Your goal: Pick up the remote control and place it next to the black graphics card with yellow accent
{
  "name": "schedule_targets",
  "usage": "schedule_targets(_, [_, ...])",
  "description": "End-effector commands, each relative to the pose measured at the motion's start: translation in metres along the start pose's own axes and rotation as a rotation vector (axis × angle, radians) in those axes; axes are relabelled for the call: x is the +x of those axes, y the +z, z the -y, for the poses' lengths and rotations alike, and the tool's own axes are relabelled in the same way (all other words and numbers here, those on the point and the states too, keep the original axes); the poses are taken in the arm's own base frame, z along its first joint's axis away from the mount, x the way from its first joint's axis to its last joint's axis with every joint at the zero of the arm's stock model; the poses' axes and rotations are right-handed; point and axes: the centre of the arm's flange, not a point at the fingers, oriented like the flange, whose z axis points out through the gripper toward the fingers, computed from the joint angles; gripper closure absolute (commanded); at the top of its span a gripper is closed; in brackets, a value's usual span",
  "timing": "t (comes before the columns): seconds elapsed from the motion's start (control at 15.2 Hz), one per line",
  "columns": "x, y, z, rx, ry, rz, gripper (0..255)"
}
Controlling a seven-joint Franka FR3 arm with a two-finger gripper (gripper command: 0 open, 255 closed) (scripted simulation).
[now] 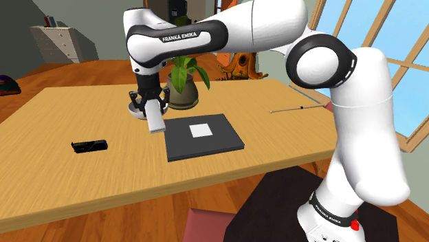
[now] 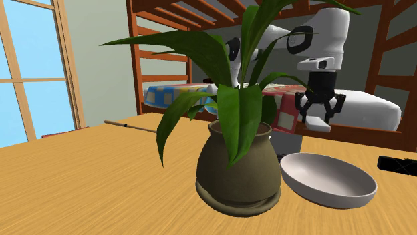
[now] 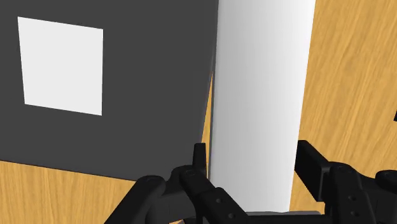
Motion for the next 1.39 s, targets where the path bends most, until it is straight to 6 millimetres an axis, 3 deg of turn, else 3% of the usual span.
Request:
schedule_targets(0.0, [-0.011, -0.002, 0.027, 0.000, 0.001, 0.000, 255])
schedule_targets(0.46, [-0.038, -0.004, 0.114, 0.000, 0.001, 0.000, 255])
schedule_targets(1.32, [-0.039, 0.065, 0.115, 0.000, 0.001, 0.000, 255])
